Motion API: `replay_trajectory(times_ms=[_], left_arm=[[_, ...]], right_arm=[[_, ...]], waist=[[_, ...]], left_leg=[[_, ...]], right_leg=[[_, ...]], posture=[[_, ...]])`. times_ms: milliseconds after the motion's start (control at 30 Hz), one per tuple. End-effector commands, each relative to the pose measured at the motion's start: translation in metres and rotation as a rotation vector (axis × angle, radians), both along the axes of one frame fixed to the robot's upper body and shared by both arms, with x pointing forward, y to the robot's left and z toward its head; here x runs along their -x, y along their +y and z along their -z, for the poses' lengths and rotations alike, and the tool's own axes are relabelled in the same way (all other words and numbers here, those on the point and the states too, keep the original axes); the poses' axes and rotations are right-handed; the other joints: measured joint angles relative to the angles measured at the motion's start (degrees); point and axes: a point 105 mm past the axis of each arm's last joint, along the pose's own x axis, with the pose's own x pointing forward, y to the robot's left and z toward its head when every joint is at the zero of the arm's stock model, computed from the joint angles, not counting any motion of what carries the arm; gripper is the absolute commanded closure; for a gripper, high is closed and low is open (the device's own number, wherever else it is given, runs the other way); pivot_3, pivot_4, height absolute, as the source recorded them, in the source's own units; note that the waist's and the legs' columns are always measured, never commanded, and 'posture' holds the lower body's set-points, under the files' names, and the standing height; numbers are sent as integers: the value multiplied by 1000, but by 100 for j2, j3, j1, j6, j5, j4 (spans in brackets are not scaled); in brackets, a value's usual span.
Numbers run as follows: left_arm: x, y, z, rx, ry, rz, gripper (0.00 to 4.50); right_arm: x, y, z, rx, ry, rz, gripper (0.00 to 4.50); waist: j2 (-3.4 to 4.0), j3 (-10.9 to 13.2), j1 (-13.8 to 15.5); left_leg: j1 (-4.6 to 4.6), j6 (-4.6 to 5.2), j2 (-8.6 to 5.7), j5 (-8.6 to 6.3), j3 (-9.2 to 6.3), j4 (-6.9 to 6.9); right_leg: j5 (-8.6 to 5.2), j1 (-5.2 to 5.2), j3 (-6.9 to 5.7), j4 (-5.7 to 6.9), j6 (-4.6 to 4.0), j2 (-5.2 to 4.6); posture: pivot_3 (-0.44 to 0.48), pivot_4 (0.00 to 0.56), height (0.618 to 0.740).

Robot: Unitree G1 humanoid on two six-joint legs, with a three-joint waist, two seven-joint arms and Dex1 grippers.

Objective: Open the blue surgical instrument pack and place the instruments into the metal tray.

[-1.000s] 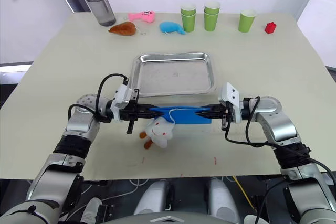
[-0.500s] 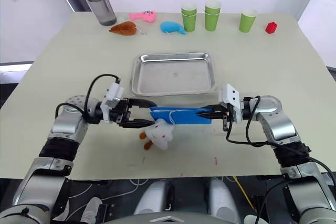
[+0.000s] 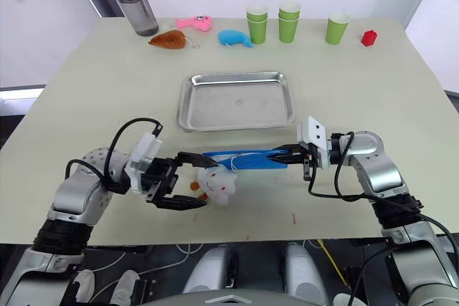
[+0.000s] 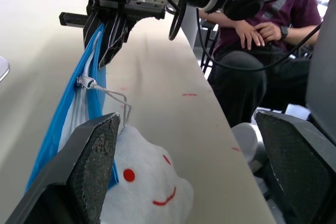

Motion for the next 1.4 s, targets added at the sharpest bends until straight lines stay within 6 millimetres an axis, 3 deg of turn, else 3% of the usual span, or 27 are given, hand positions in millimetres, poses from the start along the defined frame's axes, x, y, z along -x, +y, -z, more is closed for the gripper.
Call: replay_trajectory(times_ms=[33, 200, 433, 533, 733, 1100, 1300, 1400], left_arm=[[-1, -8, 32, -111, -26, -21, 134], [2, -19, 19, 18, -33, -36, 134], [1, -9, -13, 125, -124, -51, 134], [3, -8, -18, 125, -127, -34, 134], [13, -11, 5, 19, -121, 29, 134], [-5, -8, 34, -89, -166, -70, 134], [-15, -6, 38, -89, -170, -133, 134], [-15, -6, 38, -76, -140, -146, 809]], right_arm=[[-1, 5, -2, 9, -28, -10, 4500], [-2, 6, -4, 7, -33, -8, 4500], [-4, 7, -4, 3, -37, -5, 4500], [-5, 8, -3, 0, -34, -7, 4500], [-6, 9, -3, -6, -34, -4, 4500], [-6, 8, -4, -10, -35, 6, 4500], [-7, 8, -4, -9, -39, 7, 4500], [-7, 8, -5, -9, -40, 5, 4500]], waist=[[11, -6, 8], [12, -7, -4], [12, -5, -1], [12, -5, -9], [15, -3, -19], [15, -3, -6], [15, -3, 0], [15, -3, -1]], left_leg=[[7, 0, 0, 0, 3, 0], [33, 0, 0, 0, 8, -1], [44, 0, 4, 0, 7, -1], [45, 0, 4, 0, 9, -2], [46, 0, 4, 0, 13, -10], [46, 0, 4, 0, 13, -11], [46, 0, 4, 0, 13, -11], [46, 0, 4, 0, 12, -10]], right_leg=[[0, 5, 3, -1, 0, 0], [0, 27, 8, -1, 0, 0], [0, 30, 11, 9, -1, 5], [0, 31, 14, 8, -1, 5], [0, 30, 17, -1, -1, 7], [0, 30, 18, -3, -1, 8], [0, 31, 18, -2, -1, 7], [0, 31, 17, -1, -1, 7]], posture=[[0, 150, 734], [0, 150, 734], [0, 150, 734], [0, 150, 734], [0, 150, 734], [0, 150, 734], [0, 150, 734], [0, 150, 734]])
